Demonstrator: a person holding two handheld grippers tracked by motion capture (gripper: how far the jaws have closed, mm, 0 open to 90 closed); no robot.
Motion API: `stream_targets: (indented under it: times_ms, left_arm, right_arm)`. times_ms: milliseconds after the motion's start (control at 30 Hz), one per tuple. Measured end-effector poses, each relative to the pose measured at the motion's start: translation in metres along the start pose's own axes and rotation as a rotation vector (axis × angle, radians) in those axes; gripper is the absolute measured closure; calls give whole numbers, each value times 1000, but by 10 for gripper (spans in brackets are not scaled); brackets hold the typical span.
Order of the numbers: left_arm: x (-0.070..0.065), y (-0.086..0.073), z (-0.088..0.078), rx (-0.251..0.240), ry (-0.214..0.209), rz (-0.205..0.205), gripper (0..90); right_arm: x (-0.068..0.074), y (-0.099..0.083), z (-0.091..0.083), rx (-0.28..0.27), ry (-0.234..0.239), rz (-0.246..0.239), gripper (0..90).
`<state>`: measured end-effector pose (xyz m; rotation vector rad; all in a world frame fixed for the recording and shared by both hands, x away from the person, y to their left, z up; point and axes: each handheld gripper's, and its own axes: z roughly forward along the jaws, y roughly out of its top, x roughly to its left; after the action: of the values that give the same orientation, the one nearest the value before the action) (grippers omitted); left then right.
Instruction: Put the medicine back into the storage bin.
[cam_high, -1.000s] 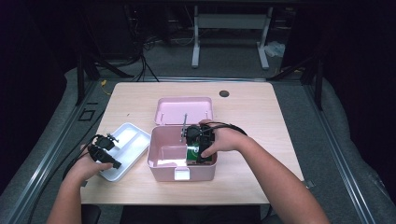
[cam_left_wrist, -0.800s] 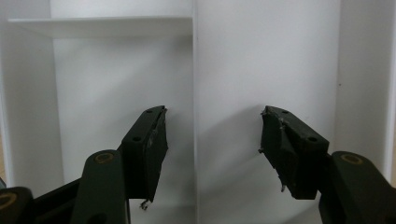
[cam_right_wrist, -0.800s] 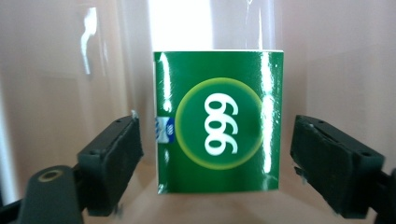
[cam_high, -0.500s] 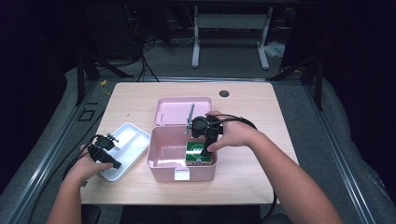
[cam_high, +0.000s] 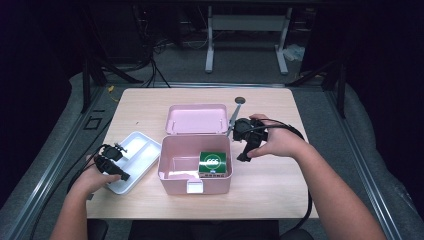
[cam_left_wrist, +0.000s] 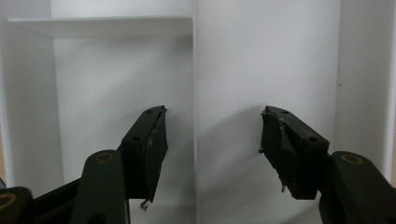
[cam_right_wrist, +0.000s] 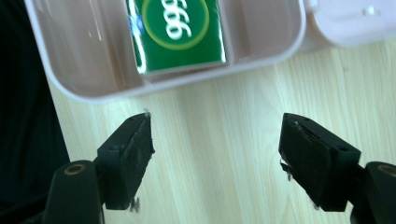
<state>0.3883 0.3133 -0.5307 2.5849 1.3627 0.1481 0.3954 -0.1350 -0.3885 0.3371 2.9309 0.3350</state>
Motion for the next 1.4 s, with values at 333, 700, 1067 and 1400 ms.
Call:
stream_targets:
  times_ms: [333, 700, 1067, 1400]
  left_arm:
    - [1, 3, 0, 19, -3, -6, 403]
    - [8, 16, 1, 33, 11, -49, 526]
    - [7, 36, 3, 74, 15, -17, 671]
    - [10, 48, 6, 98, 4, -17, 816]
  right_arm:
    - [0, -40, 6, -49, -41, 155, 266]
    - [14, -79, 38, -125, -198, 364, 317]
    - [38, -108, 66, -206, -291, 480, 389]
    - [46, -124, 91, -252, -260, 599, 439]
